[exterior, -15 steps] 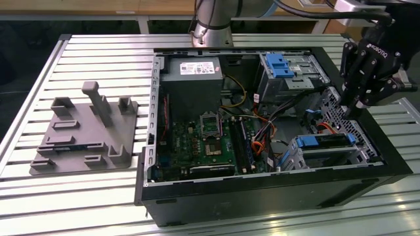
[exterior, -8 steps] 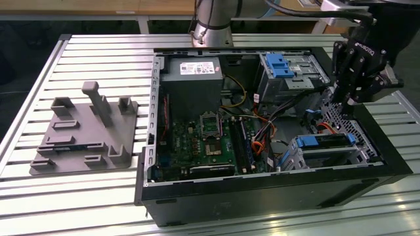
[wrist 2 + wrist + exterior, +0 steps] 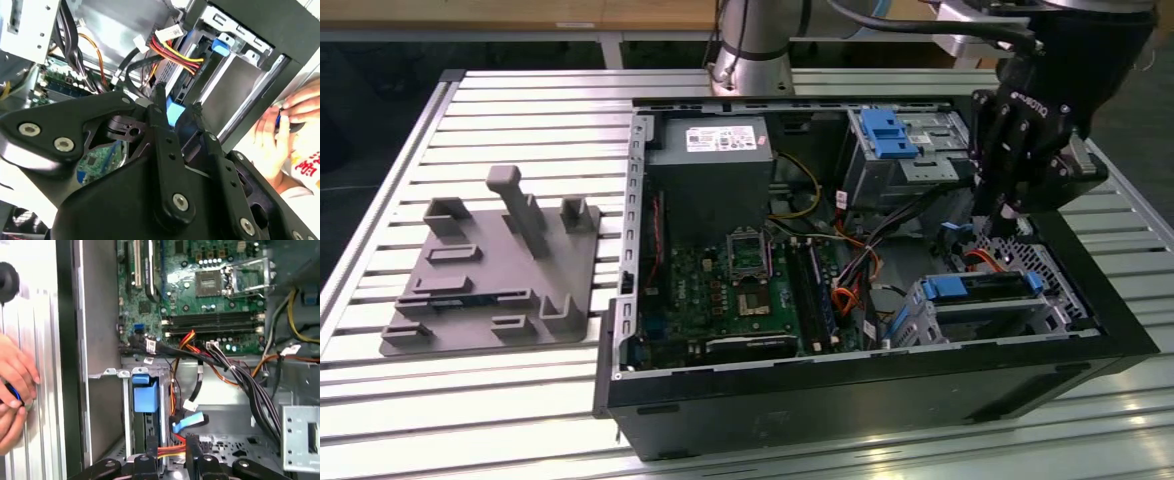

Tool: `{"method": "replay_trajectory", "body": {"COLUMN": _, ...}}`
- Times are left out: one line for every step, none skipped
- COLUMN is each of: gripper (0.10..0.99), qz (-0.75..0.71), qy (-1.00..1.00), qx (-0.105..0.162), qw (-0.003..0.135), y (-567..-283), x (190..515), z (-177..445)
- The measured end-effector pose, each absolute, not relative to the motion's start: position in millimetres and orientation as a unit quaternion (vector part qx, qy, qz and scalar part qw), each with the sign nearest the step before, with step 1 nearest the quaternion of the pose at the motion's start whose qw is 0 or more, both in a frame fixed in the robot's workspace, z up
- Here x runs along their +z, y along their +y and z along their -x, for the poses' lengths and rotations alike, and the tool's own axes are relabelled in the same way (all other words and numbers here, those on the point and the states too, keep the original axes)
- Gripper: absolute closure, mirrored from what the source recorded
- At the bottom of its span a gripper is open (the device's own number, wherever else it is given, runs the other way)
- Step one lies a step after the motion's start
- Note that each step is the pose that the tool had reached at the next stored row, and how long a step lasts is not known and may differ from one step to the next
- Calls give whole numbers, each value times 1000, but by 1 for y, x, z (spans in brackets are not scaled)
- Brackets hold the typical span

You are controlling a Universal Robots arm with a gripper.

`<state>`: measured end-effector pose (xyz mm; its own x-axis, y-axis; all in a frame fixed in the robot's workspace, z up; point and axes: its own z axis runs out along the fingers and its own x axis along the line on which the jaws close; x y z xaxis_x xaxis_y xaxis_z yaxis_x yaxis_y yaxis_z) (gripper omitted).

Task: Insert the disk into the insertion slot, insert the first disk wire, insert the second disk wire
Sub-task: 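Insert the second disk wire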

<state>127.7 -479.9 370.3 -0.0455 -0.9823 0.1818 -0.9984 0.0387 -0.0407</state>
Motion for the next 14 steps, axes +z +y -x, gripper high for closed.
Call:
{"method": "replay_trajectory", "body": {"gripper": 729, "qz": -694, "qy": -714, "qx": 79, "qw": 52, "y": -480, "x": 370, "z": -128}}
{"method": "replay_trajectory", "body": {"gripper": 729, "qz": -700, "qy": -708, "qx": 80, "qw": 52, "y": -480, "x": 369, "z": -128}}
{"method": "replay_trajectory", "body": {"gripper": 729, "qz": -706, "qy": -702, "qx": 80, "qw": 51, "y": -480, "x": 369, "z": -128}}
{"method": "replay_trajectory", "body": {"gripper": 729, "qz": -711, "qy": -696, "qx": 81, "qw": 51, "y": -480, "x": 368, "z": -127}}
{"method": "replay_trajectory", "body": {"gripper": 729, "qz": -715, "qy": -692, "qx": 82, "qw": 51, "y": -480, "x": 368, "z": -127}}
{"method": "replay_trajectory", "body": {"gripper": 729, "qz": -717, "qy": -690, "qx": 82, "qw": 52, "y": -479, "x": 367, "z": -125}}
{"method": "replay_trajectory", "body": {"gripper": 729, "qz": -718, "qy": -689, "qx": 84, "qw": 53, "y": -478, "x": 367, "z": -123}}
{"method": "replay_trajectory", "body": {"gripper": 729, "qz": -718, "qy": -689, "qx": 85, "qw": 54, "y": -477, "x": 367, "z": -120}}
{"method": "replay_trajectory", "body": {"gripper": 729, "qz": -718, "qy": -688, "qx": 87, "qw": 57, "y": -477, "x": 367, "z": -116}}
{"method": "replay_trajectory", "body": {"gripper": 729, "qz": -718, "qy": -688, "qx": 89, "qw": 60, "y": -476, "x": 366, "z": -113}}
{"method": "replay_trajectory", "body": {"gripper": 729, "qz": -718, "qy": -688, "qx": 92, "qw": 62, "y": -476, "x": 366, "z": -111}}
{"method": "replay_trajectory", "body": {"gripper": 729, "qz": -717, "qy": -687, "qx": 94, "qw": 64, "y": -476, "x": 364, "z": -110}}
{"method": "replay_trajectory", "body": {"gripper": 729, "qz": -717, "qy": -687, "qx": 95, "qw": 66, "y": -476, "x": 363, "z": -110}}
{"method": "replay_trajectory", "body": {"gripper": 729, "qz": -717, "qy": -687, "qx": 96, "qw": 67, "y": -476, "x": 362, "z": -110}}
